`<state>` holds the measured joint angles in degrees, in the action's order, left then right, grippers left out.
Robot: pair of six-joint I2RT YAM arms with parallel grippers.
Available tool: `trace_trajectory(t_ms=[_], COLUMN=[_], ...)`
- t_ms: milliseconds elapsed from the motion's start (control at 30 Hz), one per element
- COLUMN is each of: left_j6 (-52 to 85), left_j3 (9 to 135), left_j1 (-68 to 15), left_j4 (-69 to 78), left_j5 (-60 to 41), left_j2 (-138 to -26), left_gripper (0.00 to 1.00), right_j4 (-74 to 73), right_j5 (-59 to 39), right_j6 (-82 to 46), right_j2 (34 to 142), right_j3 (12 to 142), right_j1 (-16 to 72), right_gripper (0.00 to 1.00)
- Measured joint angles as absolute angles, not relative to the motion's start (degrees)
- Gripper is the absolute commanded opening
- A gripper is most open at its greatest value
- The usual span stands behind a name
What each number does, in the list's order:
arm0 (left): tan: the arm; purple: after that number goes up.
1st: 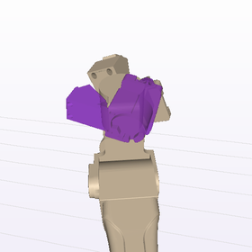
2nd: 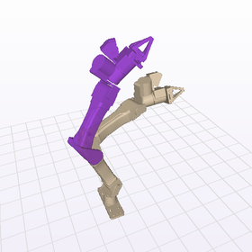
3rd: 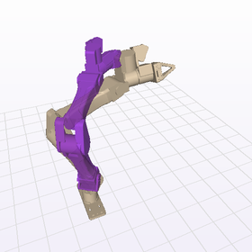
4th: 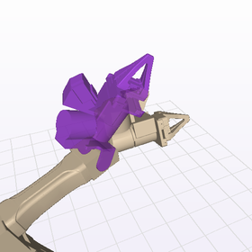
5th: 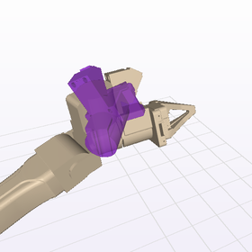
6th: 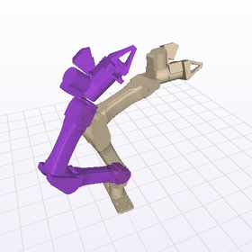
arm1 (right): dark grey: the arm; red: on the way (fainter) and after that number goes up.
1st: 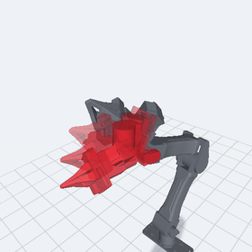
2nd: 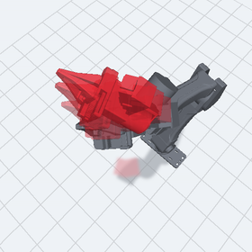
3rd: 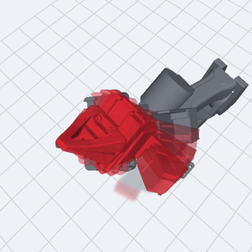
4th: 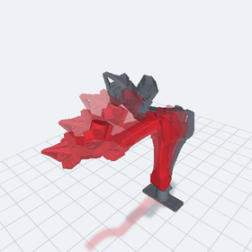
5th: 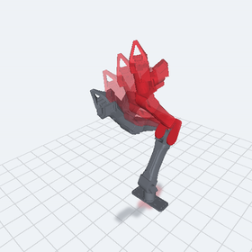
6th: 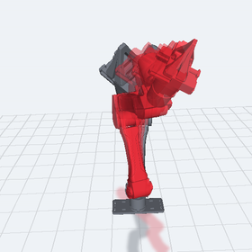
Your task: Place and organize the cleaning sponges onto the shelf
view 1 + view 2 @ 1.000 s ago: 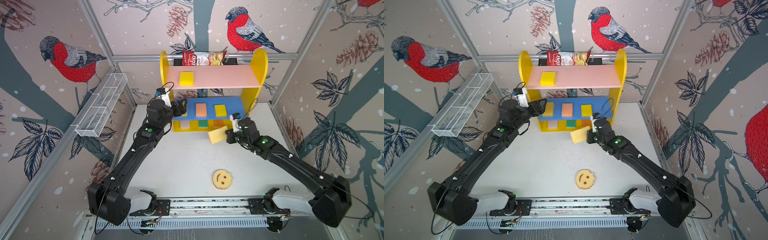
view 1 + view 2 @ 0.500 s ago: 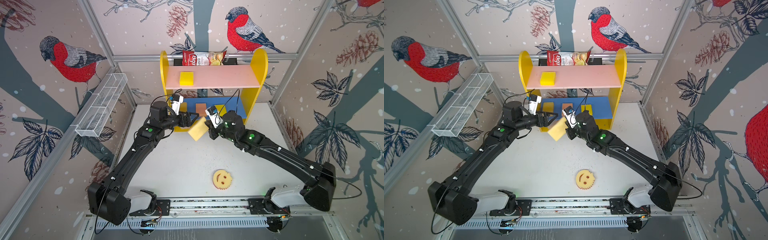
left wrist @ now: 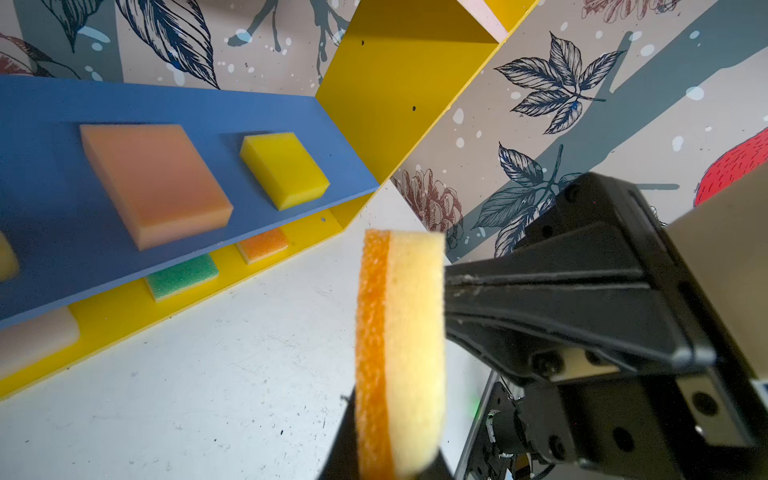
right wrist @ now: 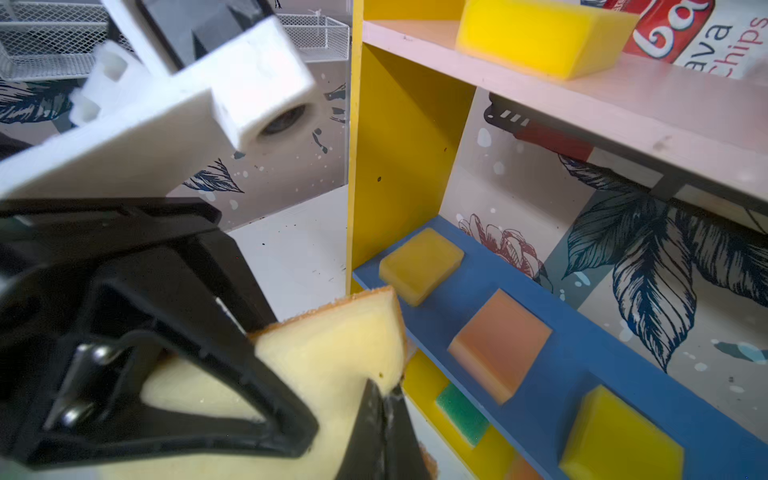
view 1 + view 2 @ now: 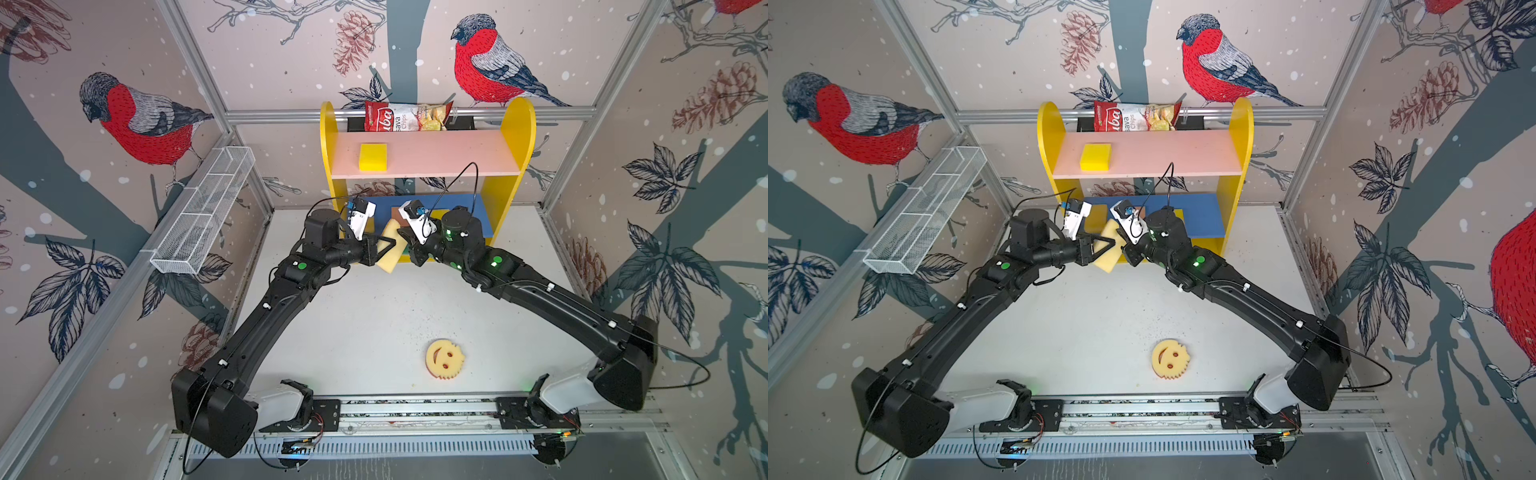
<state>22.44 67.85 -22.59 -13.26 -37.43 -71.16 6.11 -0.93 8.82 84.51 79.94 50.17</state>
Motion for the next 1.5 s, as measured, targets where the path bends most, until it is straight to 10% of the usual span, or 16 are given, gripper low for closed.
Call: trace_trajectory(t_ms=[100,267,633,1500], left_j6=[23.7,26.1,35.2,43.4], left_j3=[67.5,66.3,64.7,59.6], left_j1=[-22.6,-22.6,-22.6,-22.6], left_j4=[-12.0,-6.1,14.3,27.9], left_j5=[-37.5,-37.3,-32.1,-24.2], left_j2=[-70.5,-69.4,-67.9,-64.1], left_gripper=[0.04,0.02,0.00,0.00], right_j4=[4.7,0.5,-17.5,-38.8], right_j5=[-1.7,-6.5,-25.3,-45.6], right_j6=[8.1,2.2,-19.7,-40.9], right_j2=[83.5,79.0,71.4,92.3], right_j3=[79.2,75.1,61.4,74.6], right_j1=[49.0,44.2,35.0,39.4], right_gripper=[0.68,0.82,0.67,0.62])
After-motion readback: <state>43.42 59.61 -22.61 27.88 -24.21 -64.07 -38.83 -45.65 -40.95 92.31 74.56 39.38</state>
